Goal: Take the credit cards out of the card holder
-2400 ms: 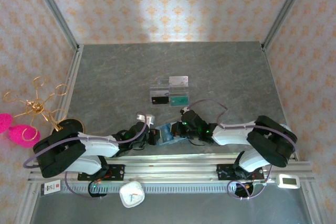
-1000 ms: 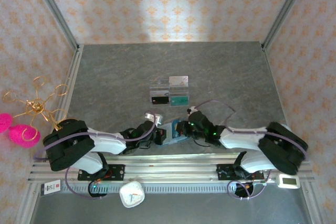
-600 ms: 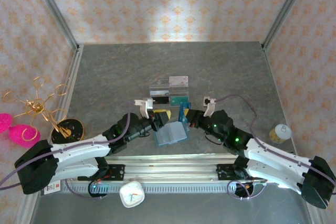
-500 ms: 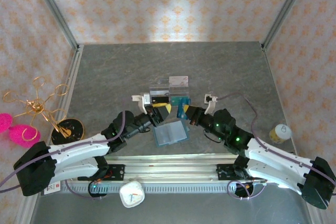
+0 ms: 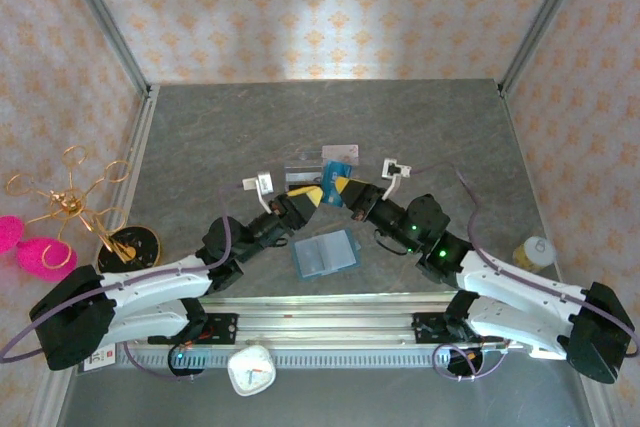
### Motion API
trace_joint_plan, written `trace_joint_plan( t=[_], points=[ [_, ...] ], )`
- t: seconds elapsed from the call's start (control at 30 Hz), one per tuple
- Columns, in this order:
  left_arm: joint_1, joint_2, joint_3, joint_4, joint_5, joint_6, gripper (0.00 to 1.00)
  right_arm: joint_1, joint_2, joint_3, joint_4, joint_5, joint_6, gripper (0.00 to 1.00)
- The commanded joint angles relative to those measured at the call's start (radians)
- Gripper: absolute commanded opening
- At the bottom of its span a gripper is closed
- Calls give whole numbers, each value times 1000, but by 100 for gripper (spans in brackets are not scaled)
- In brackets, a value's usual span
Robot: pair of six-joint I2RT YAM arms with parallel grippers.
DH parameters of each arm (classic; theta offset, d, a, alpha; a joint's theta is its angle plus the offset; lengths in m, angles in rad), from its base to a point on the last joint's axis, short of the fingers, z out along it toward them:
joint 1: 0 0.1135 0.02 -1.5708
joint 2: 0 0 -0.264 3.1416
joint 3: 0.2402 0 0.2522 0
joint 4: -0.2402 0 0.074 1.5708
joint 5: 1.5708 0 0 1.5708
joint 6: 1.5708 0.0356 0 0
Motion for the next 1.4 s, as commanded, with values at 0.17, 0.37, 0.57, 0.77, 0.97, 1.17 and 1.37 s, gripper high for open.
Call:
trace_joint_plan(
  t=[0.17,0.37,0.57,0.77,0.97,1.17,1.37],
  points=[
    [10,-7,-21,100,-20,-32,35,47,14,53,89,35,-24,0],
    [10,-23,-31,96,-35,-37,34,74,40,69,108,71,-32,0],
    [10,-108,-34,-33,-110,7,36,92,22,85,51,94,-42,0],
    [10,-90,-46,29,-82,7,37,102,47,79,92,74,-35,0],
    [9,-62,-53,109,-52,-10,36,103,84,83,169,81,-37,0],
    [9,-64,-70,178,-56,-21,30,123,143,71,228,160,2,0],
    [8,-3,-83,313,-56,-71,16,183,190,61,268,328,21,0]
  ],
)
